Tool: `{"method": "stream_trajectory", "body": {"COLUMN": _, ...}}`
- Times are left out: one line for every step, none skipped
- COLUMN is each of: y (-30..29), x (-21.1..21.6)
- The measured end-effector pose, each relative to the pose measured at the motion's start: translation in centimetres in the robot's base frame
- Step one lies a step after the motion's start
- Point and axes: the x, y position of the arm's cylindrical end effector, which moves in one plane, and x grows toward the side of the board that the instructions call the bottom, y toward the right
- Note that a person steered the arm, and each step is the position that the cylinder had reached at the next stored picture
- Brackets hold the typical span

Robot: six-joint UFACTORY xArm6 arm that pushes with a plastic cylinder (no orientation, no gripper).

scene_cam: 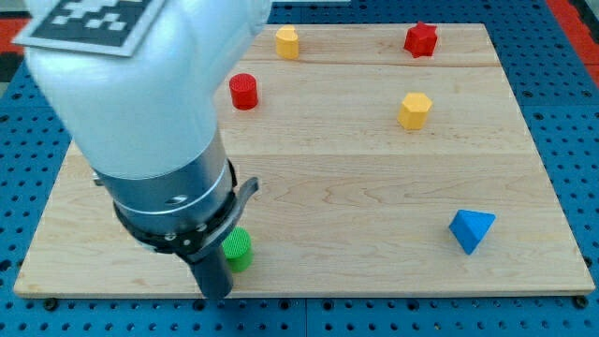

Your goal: Push the red circle to the bottom left of the board

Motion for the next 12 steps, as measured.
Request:
{"method": "stream_trajectory", "body": {"y": 0.0, "x": -1.1}}
{"method": "stream_trajectory", "body": {"y": 0.0, "x": -2.4}}
{"method": "stream_trajectory", "body": {"y": 4.0, "x": -0.7}}
{"method": "stream_trajectory", "body": {"y": 9.6, "x": -1.3}}
{"method": "stream_trajectory", "body": {"y": 10.1, "x": -5.3}}
{"method": "stream_trajectory", "body": {"y": 9.8, "x": -9.7}}
{"method": "stream_trajectory", "body": {"y": 9.7, "x": -14.3}}
{"method": "stream_trajectory", "body": {"y": 9.6, "x": -19.9}}
{"method": "stream_trajectory", "body": {"y": 9.4, "x": -25.9}}
{"method": "stream_trajectory", "body": {"y": 7.4, "x": -30.8}}
{"method": "stream_trajectory", "body": {"y": 1.3, "x": -32.5}}
{"method": "stream_trajectory", "body": {"y": -1.0, "x": -31.8}}
